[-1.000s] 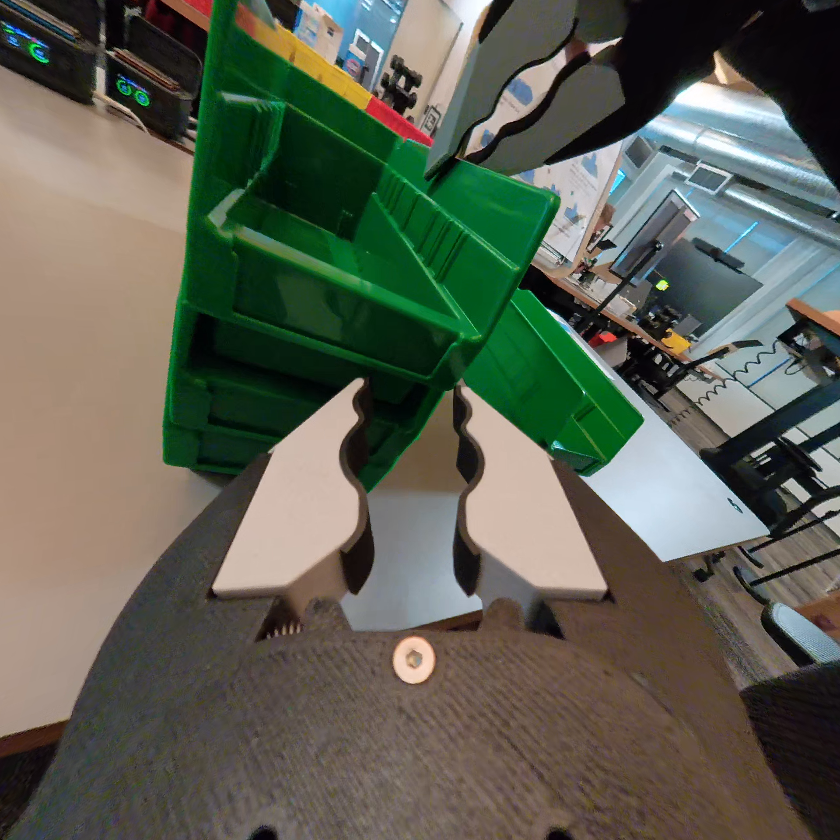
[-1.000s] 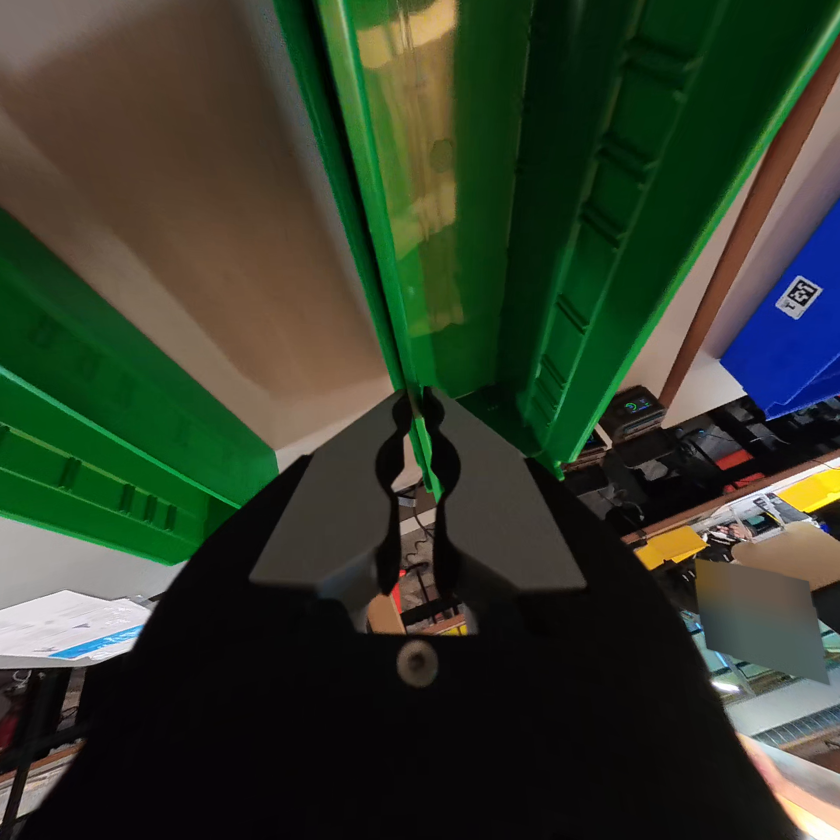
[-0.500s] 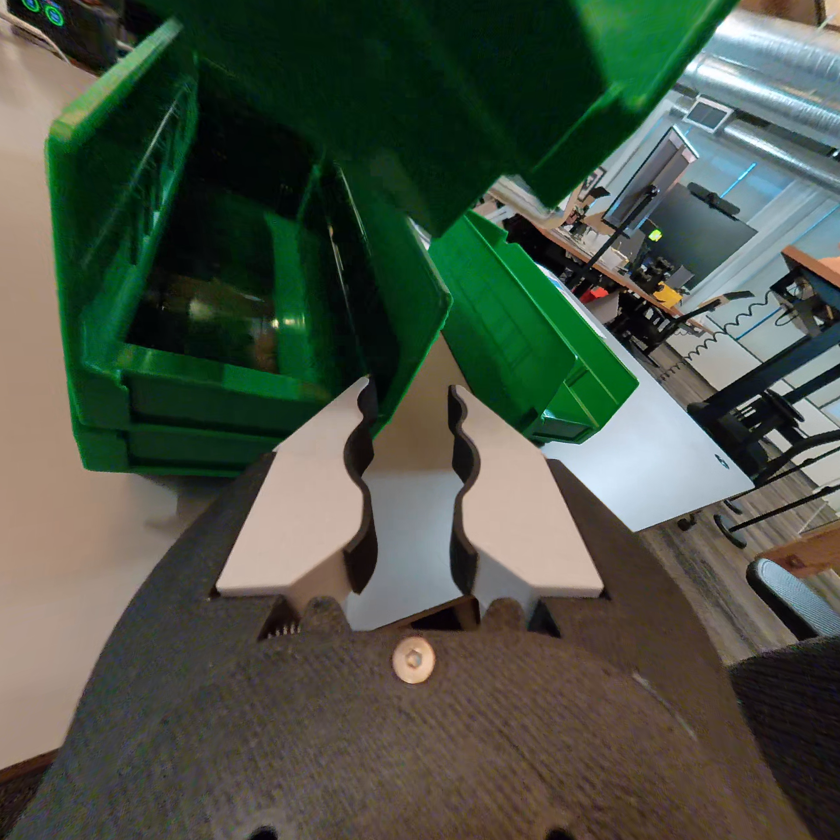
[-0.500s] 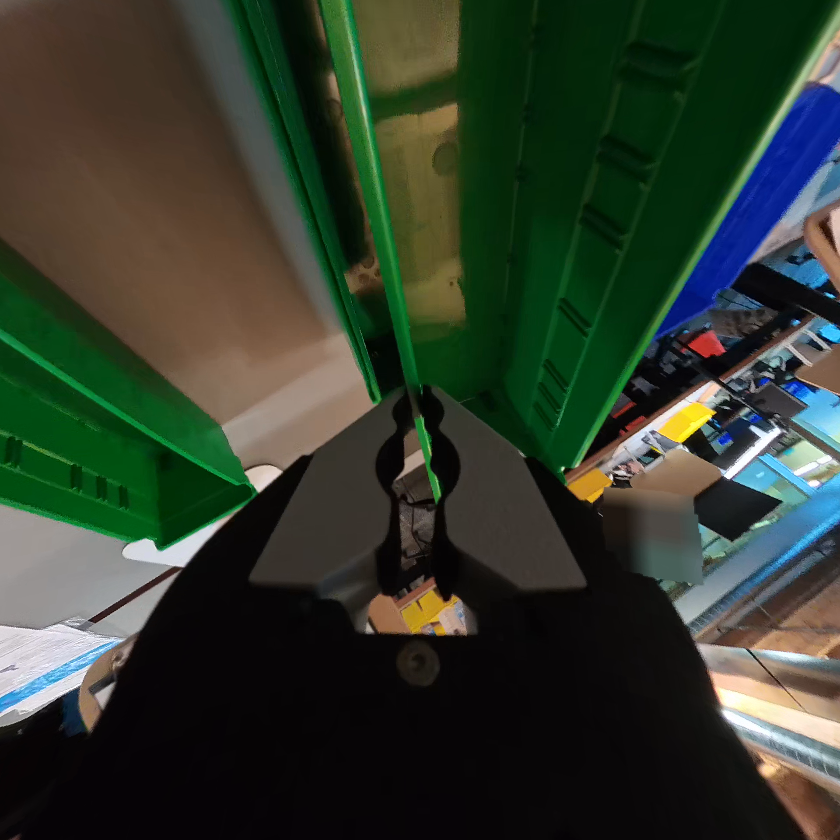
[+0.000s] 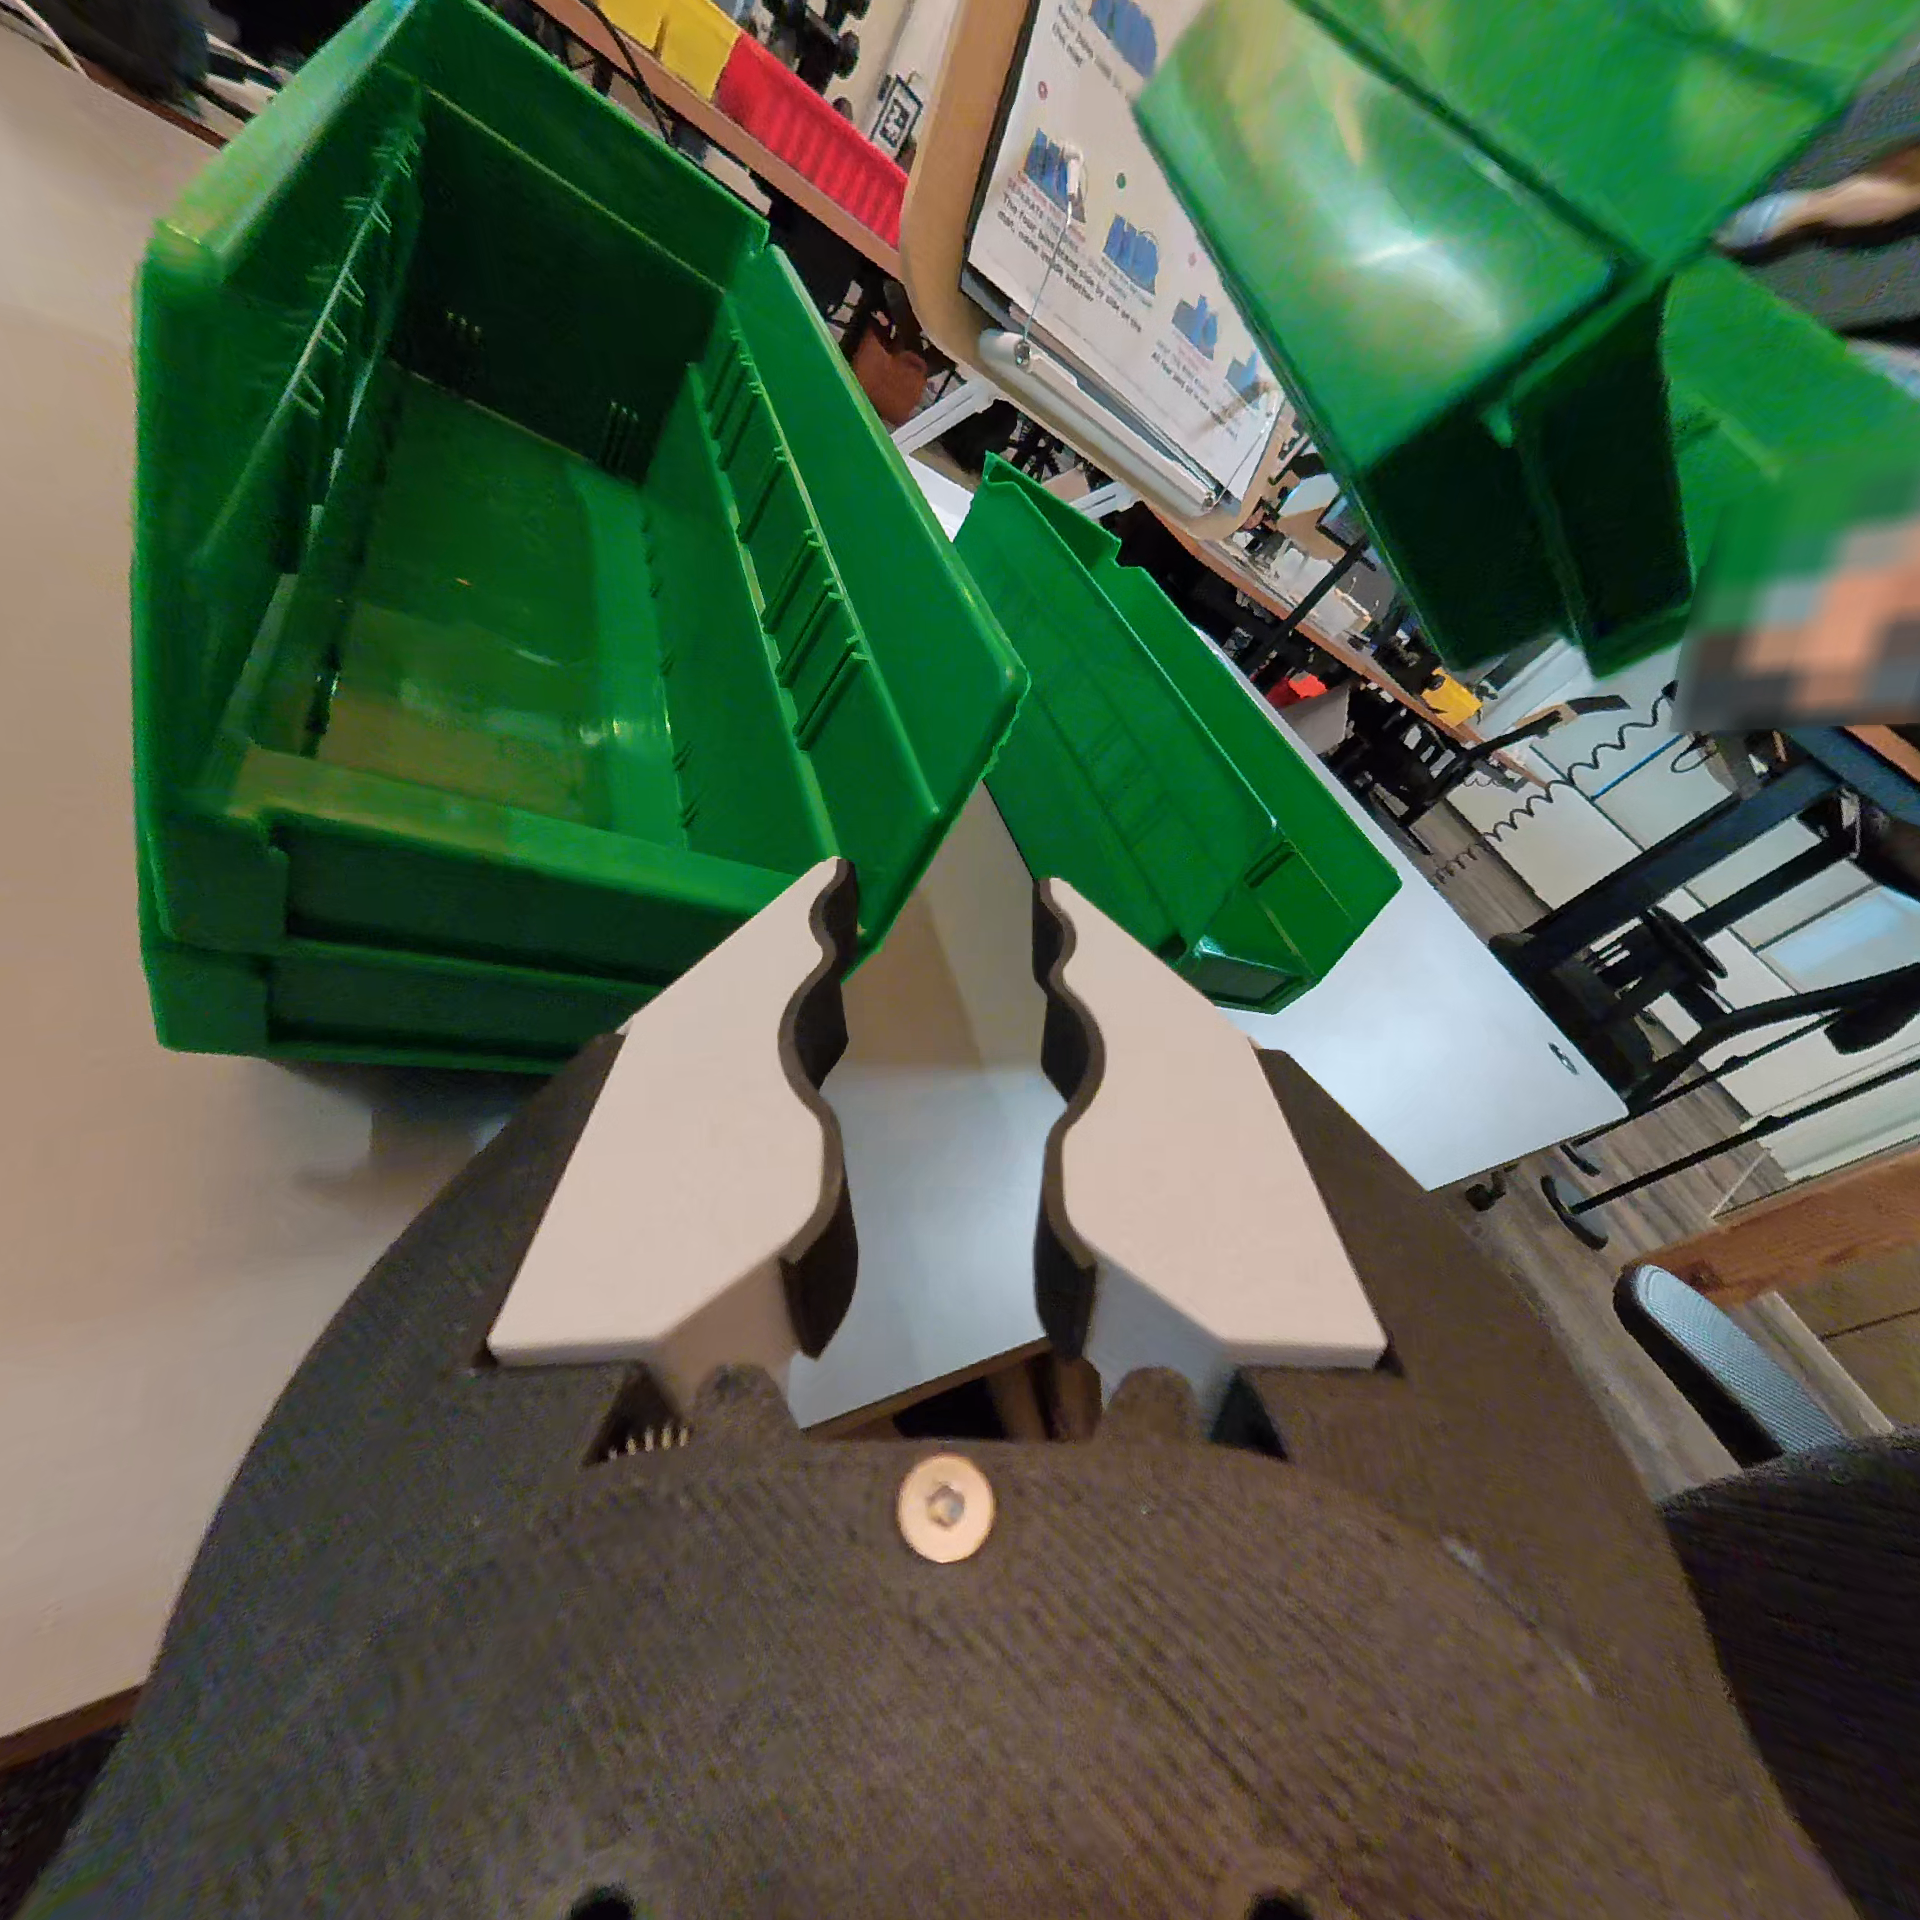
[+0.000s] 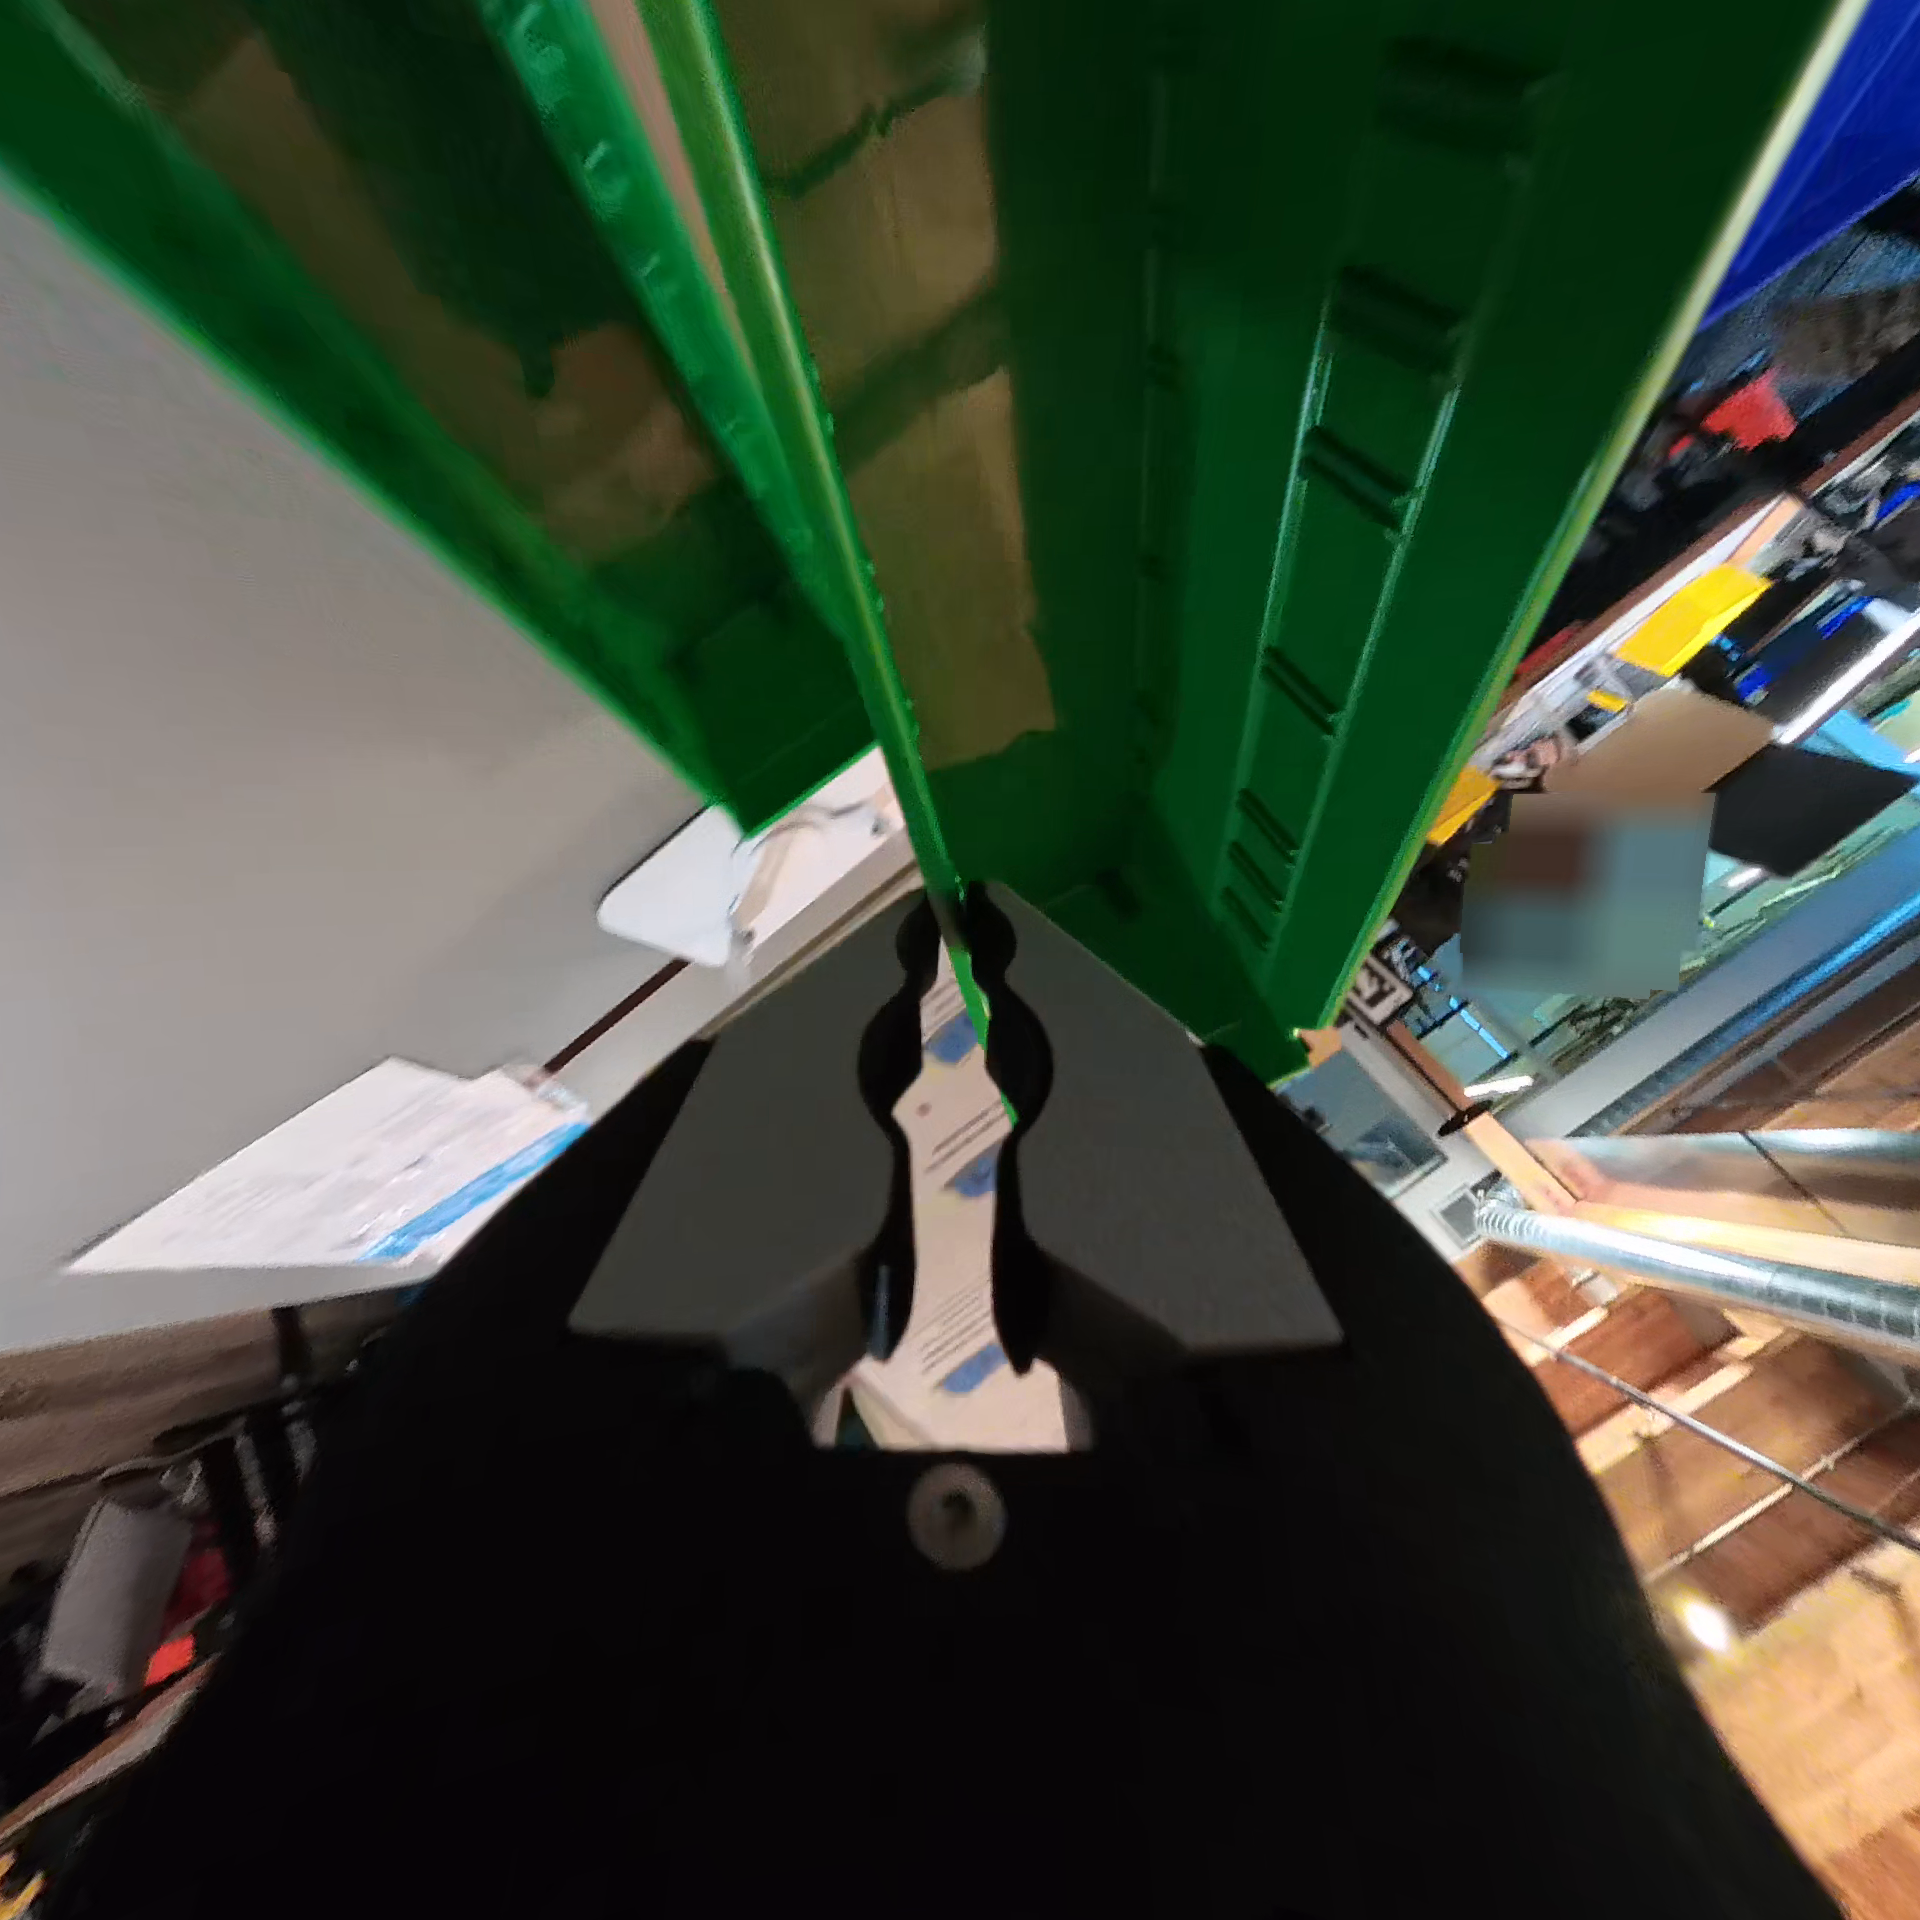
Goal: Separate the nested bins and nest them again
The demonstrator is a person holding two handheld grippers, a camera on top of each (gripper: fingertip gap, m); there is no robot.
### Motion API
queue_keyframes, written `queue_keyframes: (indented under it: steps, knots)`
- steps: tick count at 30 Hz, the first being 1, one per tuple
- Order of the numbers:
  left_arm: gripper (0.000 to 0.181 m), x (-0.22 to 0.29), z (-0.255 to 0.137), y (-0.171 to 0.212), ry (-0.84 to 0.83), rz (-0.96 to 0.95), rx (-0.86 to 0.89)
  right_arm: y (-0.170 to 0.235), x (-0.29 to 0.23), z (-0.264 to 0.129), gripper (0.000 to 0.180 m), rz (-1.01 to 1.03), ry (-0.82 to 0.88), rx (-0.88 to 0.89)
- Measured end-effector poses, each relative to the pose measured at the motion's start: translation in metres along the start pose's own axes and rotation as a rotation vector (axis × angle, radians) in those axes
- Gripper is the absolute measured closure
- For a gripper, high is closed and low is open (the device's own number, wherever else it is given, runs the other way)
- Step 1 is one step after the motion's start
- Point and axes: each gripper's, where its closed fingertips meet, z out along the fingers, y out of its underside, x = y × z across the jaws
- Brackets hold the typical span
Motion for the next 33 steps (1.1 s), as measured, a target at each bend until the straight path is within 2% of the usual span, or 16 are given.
queue_keyframes:
  steps: [7,11,18,26,29,33]
  knots:
    - [0.144,0.002,0.000,-0.001,0.010,-0.025,0.023,0.057,-0.104,-0.028,0.176,0.042,-0.076,-0.129]
    - [0.144,0.002,0.002,-0.002,-0.010,-0.001,0.029,0.077,-0.160,-0.022,0.177,-0.009,-0.151,-0.188]
    - [0.144,0.001,0.010,-0.003,-0.019,0.011,0.032,0.071,-0.236,0.023,0.175,-0.050,-0.262,-0.158]
    - [0.145,0.000,0.013,-0.004,-0.035,0.039,0.034,0.054,-0.271,0.059,0.175,0.003,-0.282,-0.055]
    - [0.145,0.000,0.013,-0.004,-0.031,0.035,0.037,0.058,-0.276,0.064,0.173,0.103,-0.291,-0.039]
    - [0.145,0.000,0.011,-0.005,-0.015,-0.004,0.046,0.062,-0.287,0.058,0.159,0.441,-0.392,0.001]
